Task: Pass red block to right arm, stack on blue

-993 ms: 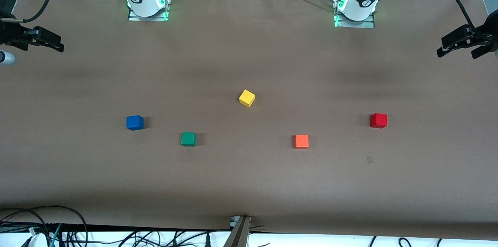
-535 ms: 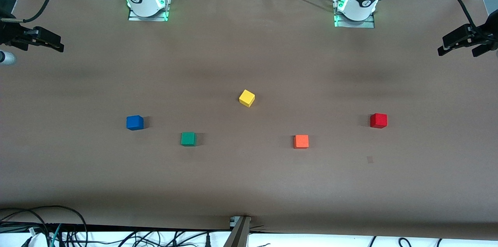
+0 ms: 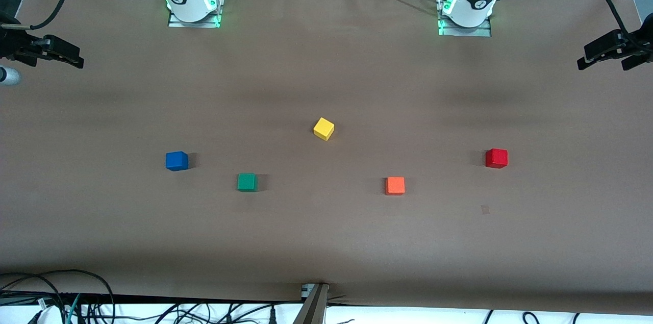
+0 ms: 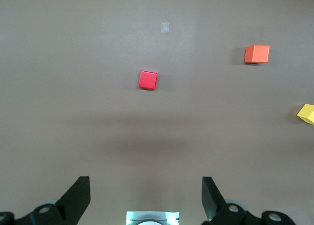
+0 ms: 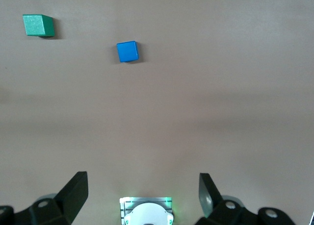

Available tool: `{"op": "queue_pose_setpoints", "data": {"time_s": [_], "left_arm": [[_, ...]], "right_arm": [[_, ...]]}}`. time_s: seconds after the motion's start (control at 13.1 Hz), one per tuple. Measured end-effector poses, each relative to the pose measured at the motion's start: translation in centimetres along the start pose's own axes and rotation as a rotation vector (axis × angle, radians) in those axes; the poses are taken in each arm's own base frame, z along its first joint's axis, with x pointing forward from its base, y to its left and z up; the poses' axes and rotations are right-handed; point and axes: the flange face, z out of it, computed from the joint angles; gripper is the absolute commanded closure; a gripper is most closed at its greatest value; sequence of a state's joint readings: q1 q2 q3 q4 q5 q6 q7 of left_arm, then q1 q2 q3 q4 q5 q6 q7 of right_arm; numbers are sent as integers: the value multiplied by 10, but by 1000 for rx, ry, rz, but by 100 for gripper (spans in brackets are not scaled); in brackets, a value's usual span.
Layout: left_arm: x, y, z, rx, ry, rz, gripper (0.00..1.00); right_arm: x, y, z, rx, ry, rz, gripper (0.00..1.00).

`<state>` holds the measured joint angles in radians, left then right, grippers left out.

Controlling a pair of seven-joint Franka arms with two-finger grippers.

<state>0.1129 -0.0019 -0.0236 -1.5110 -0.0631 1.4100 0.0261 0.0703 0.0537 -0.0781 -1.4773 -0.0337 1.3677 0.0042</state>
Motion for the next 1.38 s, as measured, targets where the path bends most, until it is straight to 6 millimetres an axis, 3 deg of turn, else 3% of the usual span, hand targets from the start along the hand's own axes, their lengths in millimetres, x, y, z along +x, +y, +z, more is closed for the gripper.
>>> {"op": "queue_pose_setpoints", "data": {"time_s": [0.38,0.69,0.84,1.07,1.38], "left_arm": [[-1,-1,1,-1,-11,-2,0],[-1,-21,2,-2,-12,29,0],[6,-48,12,-11,-31,89,0],[26,-108,34,-35,-51,214,0],[51,-173,57,-65,-56,399,0]], "right_arm": [[0,0,0,0,0,0,0],[0,1,0,0,0,1,0],[0,1,0,0,0,3,0],[0,2,0,0,0,4,0],[0,2,0,1,0,5,0]]}}
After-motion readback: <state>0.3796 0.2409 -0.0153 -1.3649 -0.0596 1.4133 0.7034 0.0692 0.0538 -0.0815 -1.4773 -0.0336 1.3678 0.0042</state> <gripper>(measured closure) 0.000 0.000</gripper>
